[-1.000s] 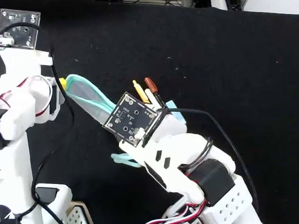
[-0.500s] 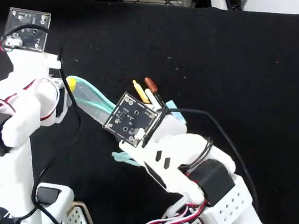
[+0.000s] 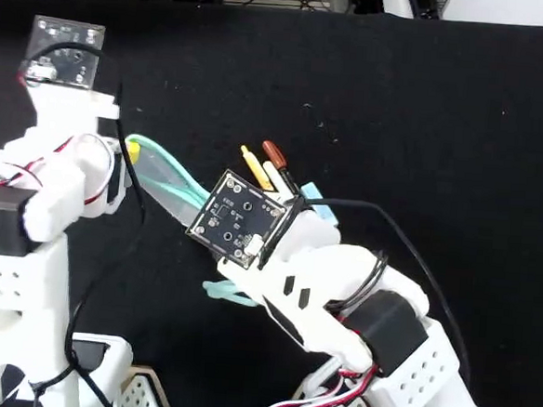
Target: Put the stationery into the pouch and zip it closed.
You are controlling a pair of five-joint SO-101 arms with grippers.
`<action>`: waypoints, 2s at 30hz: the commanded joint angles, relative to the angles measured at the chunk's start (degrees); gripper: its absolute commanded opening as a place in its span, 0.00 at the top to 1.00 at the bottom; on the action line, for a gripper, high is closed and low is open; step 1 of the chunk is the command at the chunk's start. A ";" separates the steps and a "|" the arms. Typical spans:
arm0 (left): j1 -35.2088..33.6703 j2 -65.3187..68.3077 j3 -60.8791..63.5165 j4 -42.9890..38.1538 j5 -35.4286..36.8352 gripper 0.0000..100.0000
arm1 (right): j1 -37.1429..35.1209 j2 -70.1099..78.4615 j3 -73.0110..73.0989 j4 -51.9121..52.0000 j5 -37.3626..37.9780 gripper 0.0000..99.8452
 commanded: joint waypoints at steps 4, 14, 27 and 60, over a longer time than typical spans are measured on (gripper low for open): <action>-1.27 0.26 4.00 -5.36 -0.62 0.85 | -0.18 0.48 0.13 0.26 0.97 0.99; 4.88 -0.18 1.98 -2.37 -0.53 0.96 | -0.09 0.48 0.13 -2.64 0.53 0.99; -5.14 0.09 -5.58 9.32 -5.45 0.97 | 0.09 1.01 2.42 -13.98 -5.19 0.99; -8.66 -7.30 1.01 8.97 -7.21 0.97 | 24.18 8.75 3.03 8.00 -4.84 0.92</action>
